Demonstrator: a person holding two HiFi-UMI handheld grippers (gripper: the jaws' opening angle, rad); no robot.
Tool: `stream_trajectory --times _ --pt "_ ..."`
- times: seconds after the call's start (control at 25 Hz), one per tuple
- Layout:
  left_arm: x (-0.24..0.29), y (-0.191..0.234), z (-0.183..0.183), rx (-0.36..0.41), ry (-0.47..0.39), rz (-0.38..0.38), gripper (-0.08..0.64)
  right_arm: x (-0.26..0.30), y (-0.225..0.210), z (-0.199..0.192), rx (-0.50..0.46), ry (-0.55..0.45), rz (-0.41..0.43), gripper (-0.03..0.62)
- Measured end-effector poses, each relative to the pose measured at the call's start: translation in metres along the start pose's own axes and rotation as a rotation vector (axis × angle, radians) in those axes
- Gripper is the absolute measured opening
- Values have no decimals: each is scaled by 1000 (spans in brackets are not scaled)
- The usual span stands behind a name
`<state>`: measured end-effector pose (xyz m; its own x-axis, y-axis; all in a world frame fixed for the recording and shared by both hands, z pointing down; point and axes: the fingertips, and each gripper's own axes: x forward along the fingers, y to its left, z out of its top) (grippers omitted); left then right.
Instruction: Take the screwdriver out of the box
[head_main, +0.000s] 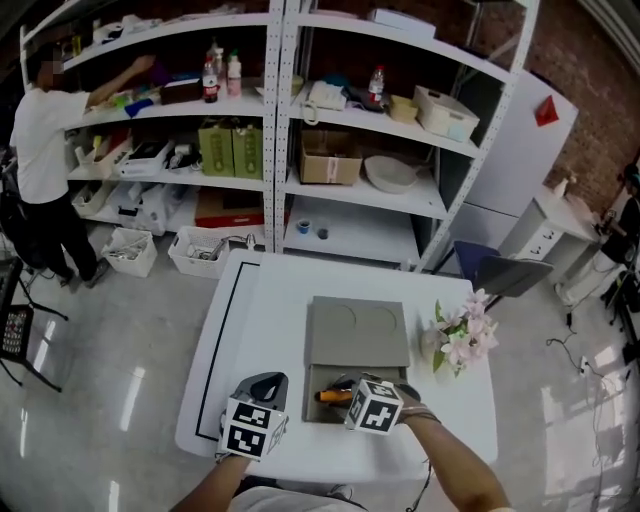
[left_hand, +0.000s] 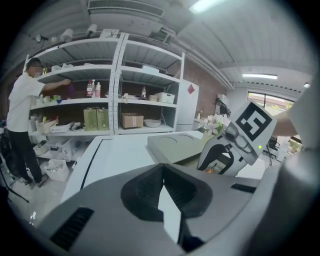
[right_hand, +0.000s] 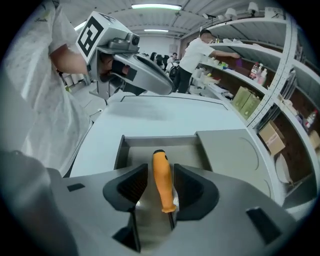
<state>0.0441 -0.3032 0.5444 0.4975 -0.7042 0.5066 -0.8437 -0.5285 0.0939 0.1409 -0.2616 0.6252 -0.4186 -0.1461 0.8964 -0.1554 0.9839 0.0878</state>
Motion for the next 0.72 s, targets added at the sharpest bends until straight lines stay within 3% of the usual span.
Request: stream_trajectory --times 0.36,0.44,0.72 --pt "-14 6 -10 -50 -10 93 3 17 2 -5 -65 33 70 163" --pt "-16 6 -13 -58 -10 105 3 17 0 -5 -70 29 70 123" --pt "-19 -3 -17 -54 -2 119 3 18 0 -5 -84 6 55 118"
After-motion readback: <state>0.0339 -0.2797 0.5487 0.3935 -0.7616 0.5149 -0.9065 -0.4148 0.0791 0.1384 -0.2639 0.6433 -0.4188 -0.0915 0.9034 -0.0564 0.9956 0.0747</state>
